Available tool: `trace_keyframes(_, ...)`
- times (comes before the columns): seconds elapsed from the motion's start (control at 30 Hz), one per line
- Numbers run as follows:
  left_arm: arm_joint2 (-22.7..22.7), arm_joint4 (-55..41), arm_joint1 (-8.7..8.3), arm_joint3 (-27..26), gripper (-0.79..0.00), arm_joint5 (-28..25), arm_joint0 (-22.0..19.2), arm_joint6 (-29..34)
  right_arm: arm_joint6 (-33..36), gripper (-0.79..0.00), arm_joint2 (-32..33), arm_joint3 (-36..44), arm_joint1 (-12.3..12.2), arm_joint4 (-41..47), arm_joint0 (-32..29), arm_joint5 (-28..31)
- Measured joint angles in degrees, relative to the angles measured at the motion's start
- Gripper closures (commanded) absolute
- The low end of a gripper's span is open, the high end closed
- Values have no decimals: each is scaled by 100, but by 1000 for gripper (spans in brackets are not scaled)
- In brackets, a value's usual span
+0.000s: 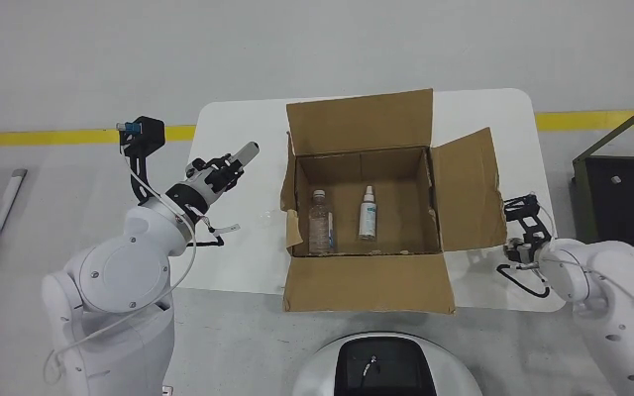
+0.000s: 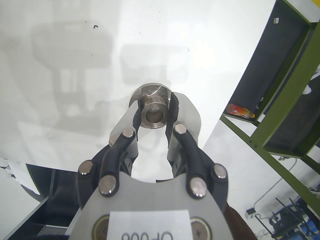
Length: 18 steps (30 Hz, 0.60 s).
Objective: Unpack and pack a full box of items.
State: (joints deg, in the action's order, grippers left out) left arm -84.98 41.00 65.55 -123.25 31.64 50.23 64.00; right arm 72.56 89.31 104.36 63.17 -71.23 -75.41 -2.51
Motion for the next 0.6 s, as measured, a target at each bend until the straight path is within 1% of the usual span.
trace_keyframes(0.03, 0, 0, 0, 0, -785, 0, 0, 0, 1, -65, 2, 6, 0, 2, -3, -2)
trace_keyframes(0.07, 0, 0, 0, 0, -785, 0, 0, 0, 3, 0, 3, 10, 0, 3, -4, -3)
trace_keyframes(0.23, 0, 0, 0, 0, -785, 0, 0, 0, 4, 0, 1, 32, 4, 65, -1, -22)
trace_keyframes(0.33, 0, 0, 0, 0, -785, 0, 0, 0, -10, 0, 149, 153, 16, 451, -3, -140)
trace_keyframes(0.43, 0, 0, 0, 0, -785, 0, 0, 0, -145, 0, 587, 354, 49, 1367, -2, -528)
trace_keyframes(0.5, 0, 0, 0, 0, -785, 0, 0, 0, -322, 0, 1040, 485, 85, 2400, -16, -881)
trace_keyframes(0.6, 0, 0, 0, 0, -785, 0, 0, 0, -494, 0, 1716, 507, 136, 4031, -23, -1249)
